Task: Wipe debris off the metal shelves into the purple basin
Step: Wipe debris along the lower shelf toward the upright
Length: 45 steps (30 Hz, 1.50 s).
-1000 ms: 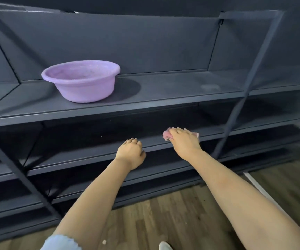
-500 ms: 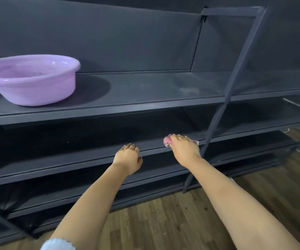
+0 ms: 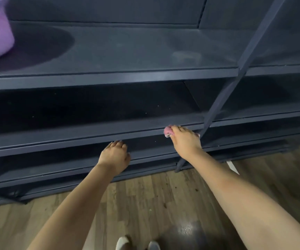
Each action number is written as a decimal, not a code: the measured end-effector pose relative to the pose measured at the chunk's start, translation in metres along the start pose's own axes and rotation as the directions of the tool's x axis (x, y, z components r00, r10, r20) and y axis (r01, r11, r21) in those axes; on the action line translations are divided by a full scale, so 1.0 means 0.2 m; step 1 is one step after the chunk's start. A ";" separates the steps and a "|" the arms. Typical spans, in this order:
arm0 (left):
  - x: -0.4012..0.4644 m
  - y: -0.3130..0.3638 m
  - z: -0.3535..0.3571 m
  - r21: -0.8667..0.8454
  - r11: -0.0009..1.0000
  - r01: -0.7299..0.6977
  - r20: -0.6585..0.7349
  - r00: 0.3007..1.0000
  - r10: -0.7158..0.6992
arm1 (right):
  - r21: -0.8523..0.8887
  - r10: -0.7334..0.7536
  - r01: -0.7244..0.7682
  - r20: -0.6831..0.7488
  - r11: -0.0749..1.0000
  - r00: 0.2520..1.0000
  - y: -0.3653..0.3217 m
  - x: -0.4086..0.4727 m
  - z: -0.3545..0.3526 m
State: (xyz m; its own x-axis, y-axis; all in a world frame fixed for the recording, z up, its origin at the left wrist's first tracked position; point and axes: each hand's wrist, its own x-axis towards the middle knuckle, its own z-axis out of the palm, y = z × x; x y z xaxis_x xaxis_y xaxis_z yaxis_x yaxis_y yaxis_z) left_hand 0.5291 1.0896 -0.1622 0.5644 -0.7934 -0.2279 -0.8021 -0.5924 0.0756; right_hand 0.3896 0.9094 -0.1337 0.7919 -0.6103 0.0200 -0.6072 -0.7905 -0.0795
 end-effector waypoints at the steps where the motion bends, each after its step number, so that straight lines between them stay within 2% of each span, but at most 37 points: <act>1: 0.03 -0.02 0.02 0.001 1.000 0.013 0.008 1.000 -0.013 | 0.019 -0.008 0.008 0.002 1.000 1.000 0.01 0.03 0.03; 5: 0.17 -0.09 0.11 0.003 0.998 0.057 0.035 0.998 -0.057 | 0.098 -0.018 0.020 -0.021 0.995 1.000 0.04 0.15 0.14; 10: 0.38 -0.17 0.22 0.028 0.999 0.031 0.024 0.999 -0.032 | 0.153 0.083 -0.084 0.016 0.985 0.996 0.10 0.34 0.31; 14: 0.56 -0.20 0.32 0.057 0.998 -0.027 -0.073 0.997 0.031 | 0.172 0.163 -0.163 0.016 0.972 0.987 0.17 0.51 0.41; 17: 0.66 -0.21 0.36 0.025 0.999 -0.025 -0.181 0.983 0.029 | 0.194 0.197 -0.191 -0.017 0.962 0.980 0.24 0.63 0.46; 20: 0.79 -0.22 0.42 0.059 0.992 -0.110 -0.232 0.965 0.121 | 0.202 0.213 -0.197 -0.062 0.959 0.975 0.33 0.75 0.53; 22: 0.87 -0.23 0.44 0.077 0.988 -0.137 -0.260 0.953 0.153 | 0.205 0.199 -0.176 -0.098 0.963 0.975 0.40 0.83 0.61; 26: 0.97 -0.28 0.53 0.089 0.992 -0.090 -0.295 0.949 0.113 | 0.206 0.161 -0.151 -0.030 0.967 0.987 0.52 0.94 0.77; 32: 1.01 -0.29 0.59 0.070 0.996 -0.047 -0.395 0.916 0.071 | 0.120 0.119 -0.095 -0.212 0.988 0.970 0.50 1.04 0.93; 36: 1.01 -0.28 0.60 0.070 0.997 -0.031 -0.429 0.902 0.058 | 0.143 -0.009 0.043 -0.228 0.989 0.974 0.23 1.17 0.91; 40: 1.02 -0.29 0.60 0.073 0.997 -0.029 -0.467 0.882 0.060 | 0.238 -0.085 0.207 -0.438 0.949 0.895 -0.24 1.19 0.93; 41: 1.02 -0.29 0.61 0.078 0.997 -0.028 -0.478 0.876 0.062 | 0.246 -0.131 0.257 -0.435 0.935 0.891 -0.33 1.19 0.93; 44: 1.02 -0.29 0.61 0.088 0.996 -0.029 -0.488 0.870 0.068 | 0.298 -0.246 0.322 -0.266 0.899 0.932 -0.41 1.20 0.93; 45: 1.02 -0.29 0.61 0.084 0.996 -0.028 -0.486 0.872 0.066 | 0.321 -0.248 0.339 -0.293 0.884 0.923 -0.37 1.19 0.91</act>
State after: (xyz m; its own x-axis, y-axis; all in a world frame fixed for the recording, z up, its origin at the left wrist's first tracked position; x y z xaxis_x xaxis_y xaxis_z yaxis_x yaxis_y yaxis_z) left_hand 0.6673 0.9793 -0.3317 0.5340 -0.7986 0.2776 -0.8313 -0.5558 0.0001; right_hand 0.6352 0.8311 -0.3054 0.8628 -0.3827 0.3302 -0.2480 -0.8898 -0.3832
